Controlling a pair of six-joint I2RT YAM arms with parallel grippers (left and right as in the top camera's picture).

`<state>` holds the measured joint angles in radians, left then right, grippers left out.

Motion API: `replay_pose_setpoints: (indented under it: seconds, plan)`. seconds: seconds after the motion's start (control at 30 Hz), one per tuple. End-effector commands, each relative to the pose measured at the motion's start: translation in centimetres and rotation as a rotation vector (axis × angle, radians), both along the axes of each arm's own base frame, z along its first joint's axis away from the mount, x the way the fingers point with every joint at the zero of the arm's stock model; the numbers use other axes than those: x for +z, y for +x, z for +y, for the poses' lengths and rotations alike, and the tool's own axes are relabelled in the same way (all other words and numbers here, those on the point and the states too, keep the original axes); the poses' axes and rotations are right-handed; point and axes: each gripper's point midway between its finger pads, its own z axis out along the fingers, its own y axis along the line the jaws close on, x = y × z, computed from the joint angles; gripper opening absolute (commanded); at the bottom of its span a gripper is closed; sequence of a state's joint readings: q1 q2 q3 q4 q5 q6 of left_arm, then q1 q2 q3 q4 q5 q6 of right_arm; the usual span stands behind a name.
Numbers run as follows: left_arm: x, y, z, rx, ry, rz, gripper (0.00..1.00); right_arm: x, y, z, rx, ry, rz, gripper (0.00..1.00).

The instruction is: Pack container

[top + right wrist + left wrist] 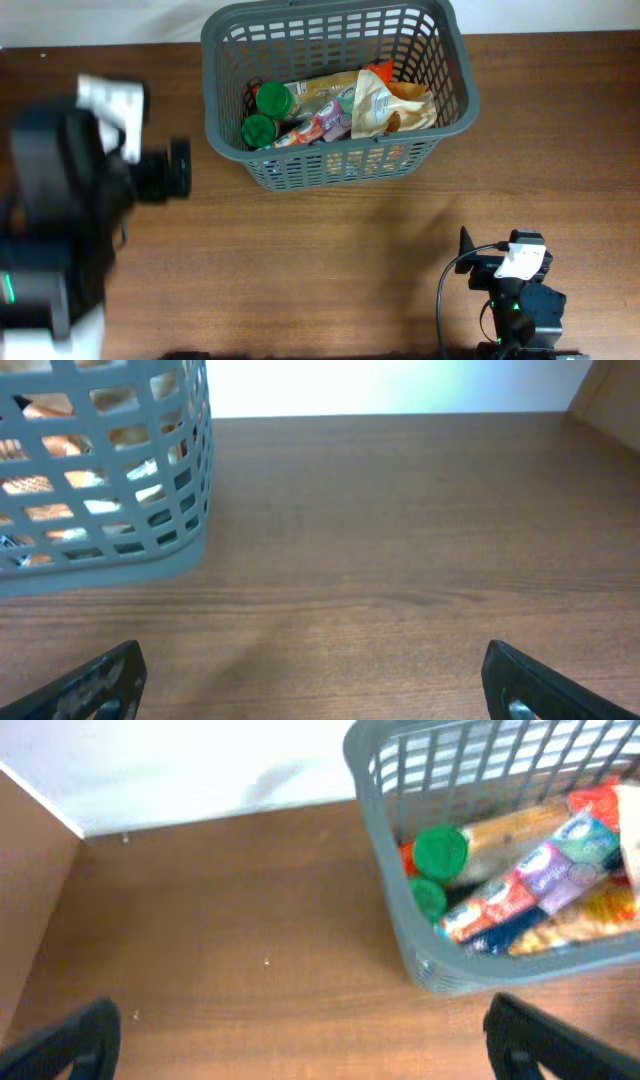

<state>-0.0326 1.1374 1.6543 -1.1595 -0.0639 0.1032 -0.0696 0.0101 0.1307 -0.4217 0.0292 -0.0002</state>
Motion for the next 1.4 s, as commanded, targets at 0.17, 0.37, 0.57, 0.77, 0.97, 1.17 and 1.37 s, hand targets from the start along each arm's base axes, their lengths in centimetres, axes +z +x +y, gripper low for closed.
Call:
replay_pose_setpoints:
  seconds: [0.17, 0.37, 0.57, 0.77, 0.97, 1.17, 1.37]
  plan:
    - [-8.4, -2.7, -0.7, -0.025, -0.034, -0.564, 0.99, -0.2, 0.0, -0.2, -0.013, -0.002, 0.001, 0.99]
    - [-14.0, -3.6, -2.3, -0.087, -0.061, -0.657, 0.99, -0.2, 0.0, -0.2, -0.013, -0.002, 0.001, 0.99]
    - [-18.6, -4.0, -2.2, -0.087, -0.059, -0.631, 0.99, -0.2, 0.0, -0.2, -0.013, -0.002, 0.001, 0.99]
    - [-19.9, -4.3, -2.2, -0.087, -0.060, -0.653, 0.99, -0.2, 0.0, -0.2, -0.013, -0.002, 0.001, 0.99]
    - [-21.4, -4.4, -2.1, -0.085, -0.055, -0.599, 0.99, -0.2, 0.0, -0.2, -0.013, -0.002, 0.001, 0.99]
    - [-22.2, -4.4, -2.1, -0.086, -0.052, -0.565, 0.99, -0.2, 0.0, -0.2, -0.013, -0.002, 0.001, 0.99]
    - [-22.2, -4.4, -2.1, -0.086, -0.052, -0.564, 0.99, -0.2, 0.0, -0.2, -0.013, -0.002, 0.001, 0.99]
